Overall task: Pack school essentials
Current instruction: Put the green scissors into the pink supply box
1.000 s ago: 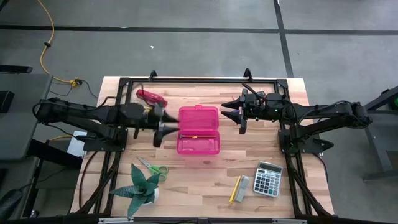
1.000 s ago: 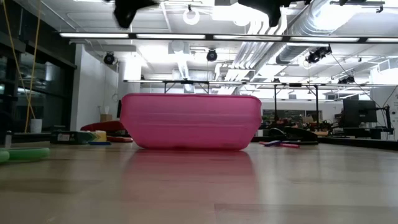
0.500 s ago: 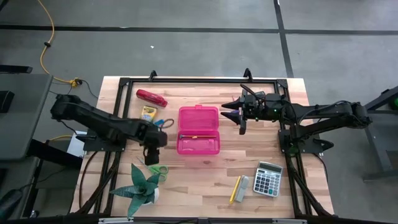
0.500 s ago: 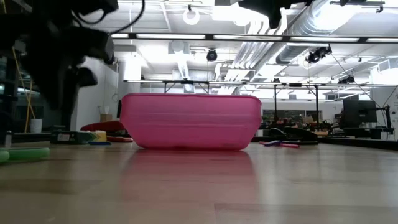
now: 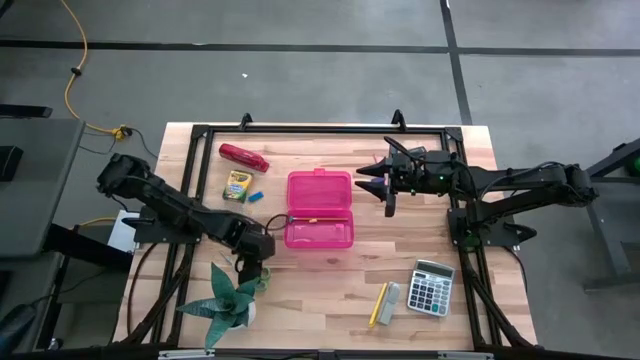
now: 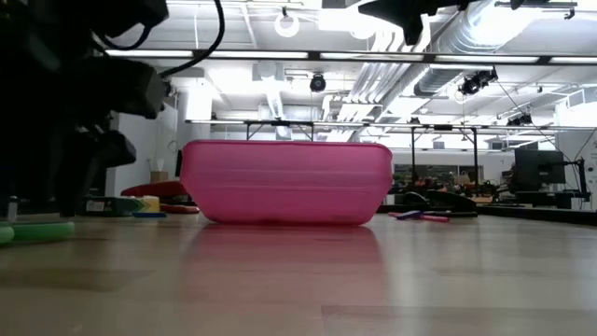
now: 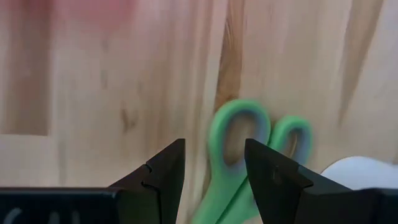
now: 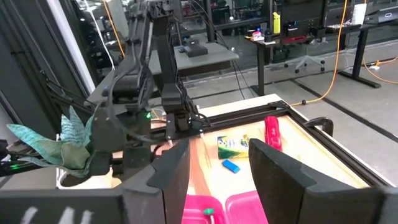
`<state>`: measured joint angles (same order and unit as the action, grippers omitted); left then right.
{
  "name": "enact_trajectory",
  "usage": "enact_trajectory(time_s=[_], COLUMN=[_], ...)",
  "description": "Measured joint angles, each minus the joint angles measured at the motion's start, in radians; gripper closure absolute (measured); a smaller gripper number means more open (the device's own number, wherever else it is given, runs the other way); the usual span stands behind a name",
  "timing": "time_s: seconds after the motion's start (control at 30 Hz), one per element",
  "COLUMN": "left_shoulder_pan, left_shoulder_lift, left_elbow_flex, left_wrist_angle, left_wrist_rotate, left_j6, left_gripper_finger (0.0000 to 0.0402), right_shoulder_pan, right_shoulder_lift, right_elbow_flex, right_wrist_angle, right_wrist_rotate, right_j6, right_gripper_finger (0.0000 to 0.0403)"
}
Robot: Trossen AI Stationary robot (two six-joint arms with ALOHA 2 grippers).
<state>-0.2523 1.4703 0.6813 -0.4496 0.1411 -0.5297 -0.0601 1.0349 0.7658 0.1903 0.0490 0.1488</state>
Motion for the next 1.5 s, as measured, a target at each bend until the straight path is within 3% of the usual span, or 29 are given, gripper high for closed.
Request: enact_trajectory(time_s=[0.2, 0.4, 0.53, 0.7, 0.9, 1.17, 1.33, 1.5], left_shoulder_pan=[-0.041, -0.061, -0.065, -0.071, -0.056, 0.041, 0.165, 0.303], left_shoulder_lift=[0.061, 0.081, 0.082, 0.080, 0.032, -0.232, -0.478, -0.678], left_elbow_flex=[0.002, 0.004, 0.004, 0.002, -0.005, -0.002, -0.002, 0.041], left_wrist_angle=[0.035, 0.028, 0.015, 0.000, -0.036, -0.158, -0.227, -0.166], left_wrist_rotate=[-0.023, -0.115, -0.156, -0.181, -0.187, -0.161, -0.246, -0.321], left_j6=[-0.013, -0.073, -0.078, -0.021, 0.030, 0.120, 0.117, 0.163], left_gripper_finger=[0.0248, 0.0253, 0.0290, 0.0380, 0.0390, 0.0398, 0.0400, 0.0400], right_shoulder_pan=[0.000, 0.000, 0.000, 0.000, 0.000, 0.000, 0.000, 0.000], right_shoulder_lift=[0.000, 0.000, 0.000, 0.000, 0.000, 0.000, 0.000, 0.000], right_elbow_flex=[0.000, 0.000, 0.000, 0.000, 0.000, 0.000, 0.000, 0.000], right_wrist_angle=[-0.013, -0.015, -0.015, -0.014, -0.014, -0.014, -0.009, -0.006], right_wrist_rotate=[0.000, 0.000, 0.000, 0.000, 0.000, 0.000, 0.000, 0.000], right_j6=[0.004, 0.008, 0.008, 0.009, 0.010, 0.009, 0.009, 0.009], right_gripper_finger=[0.0245, 0.0245, 0.0245, 0.0245, 0.0245, 0.0245, 0.0245, 0.0245])
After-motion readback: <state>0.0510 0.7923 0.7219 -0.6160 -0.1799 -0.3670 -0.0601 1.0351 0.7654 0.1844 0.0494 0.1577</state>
